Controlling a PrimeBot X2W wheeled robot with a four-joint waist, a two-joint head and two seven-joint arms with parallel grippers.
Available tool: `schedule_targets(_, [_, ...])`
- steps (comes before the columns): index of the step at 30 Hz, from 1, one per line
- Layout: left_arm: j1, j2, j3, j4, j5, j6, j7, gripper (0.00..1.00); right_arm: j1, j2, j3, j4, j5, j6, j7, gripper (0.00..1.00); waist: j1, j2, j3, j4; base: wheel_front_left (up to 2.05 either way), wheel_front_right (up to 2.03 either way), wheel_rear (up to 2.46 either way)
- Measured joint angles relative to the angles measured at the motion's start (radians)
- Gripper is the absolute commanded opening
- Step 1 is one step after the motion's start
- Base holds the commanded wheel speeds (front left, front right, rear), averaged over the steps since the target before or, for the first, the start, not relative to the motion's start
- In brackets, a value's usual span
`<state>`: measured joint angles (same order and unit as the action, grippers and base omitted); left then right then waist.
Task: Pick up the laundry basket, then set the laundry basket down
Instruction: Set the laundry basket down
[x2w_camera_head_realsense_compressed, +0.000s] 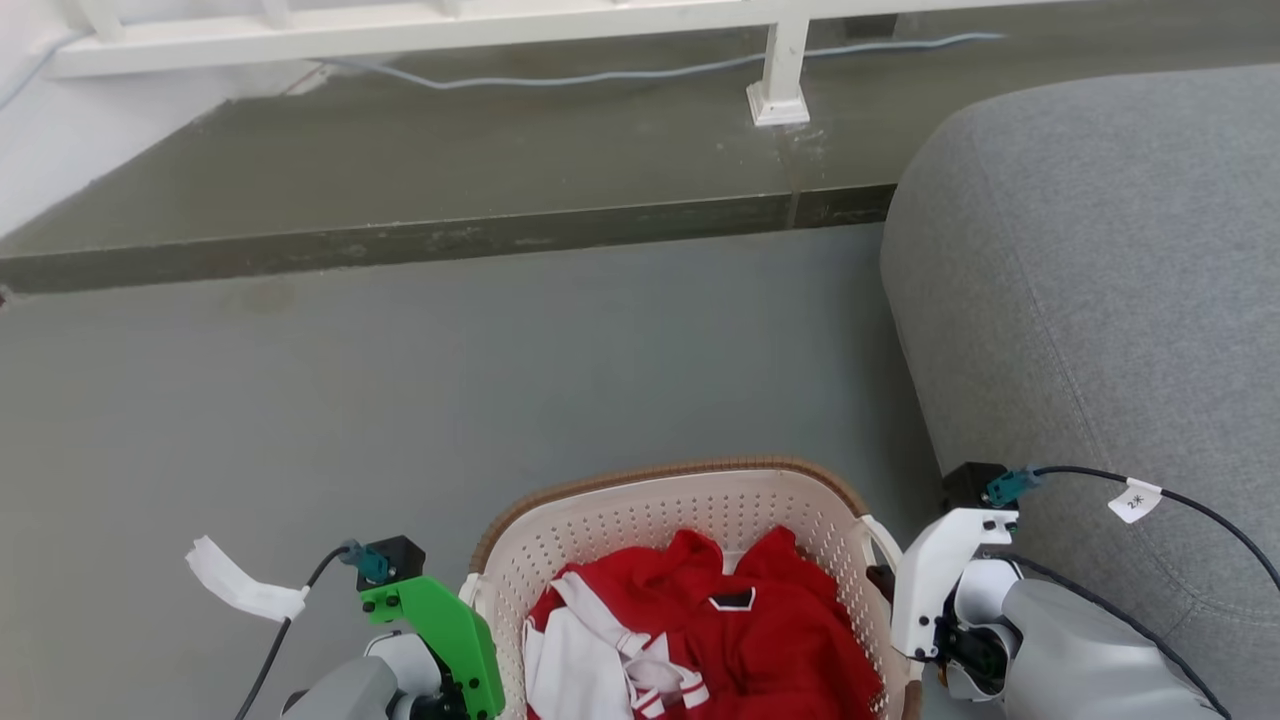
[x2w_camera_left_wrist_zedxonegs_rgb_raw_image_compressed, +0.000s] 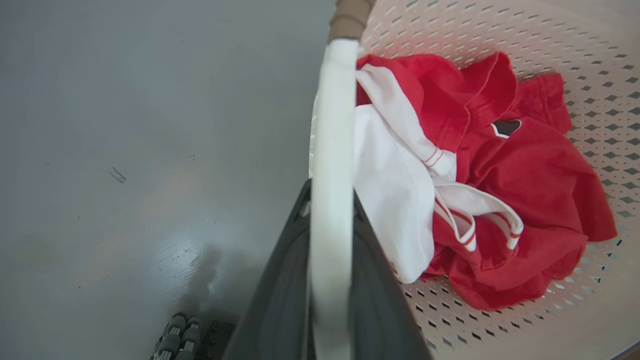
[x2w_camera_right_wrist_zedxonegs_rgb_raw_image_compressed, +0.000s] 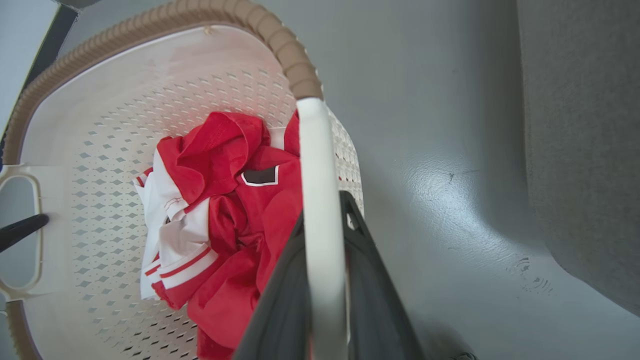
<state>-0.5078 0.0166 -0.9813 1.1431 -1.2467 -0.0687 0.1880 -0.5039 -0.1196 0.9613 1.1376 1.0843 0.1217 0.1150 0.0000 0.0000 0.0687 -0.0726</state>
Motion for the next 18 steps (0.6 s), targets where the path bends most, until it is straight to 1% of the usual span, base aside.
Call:
schedule_targets(9, [-0.041, 0.0, -0.008, -0.022, 0.0, 0.017, -0.036, 0.0, -0.033, -0.018, -0.002, -0.018, 0.007, 0.0, -0.034, 0.0, 0.0, 0.0, 0.06, 0.003, 0.0, 0.0, 0.0])
schedule_targets(18, [-0.09, 0.0, -0.017, -0.051, 0.0, 0.038, -0.083, 0.0, -0.072, -0.047, -0.005, -0.048, 0.008, 0.0, -0.083, 0.0, 0.0, 0.0, 0.154, 0.009, 0.0, 0.0, 0.0])
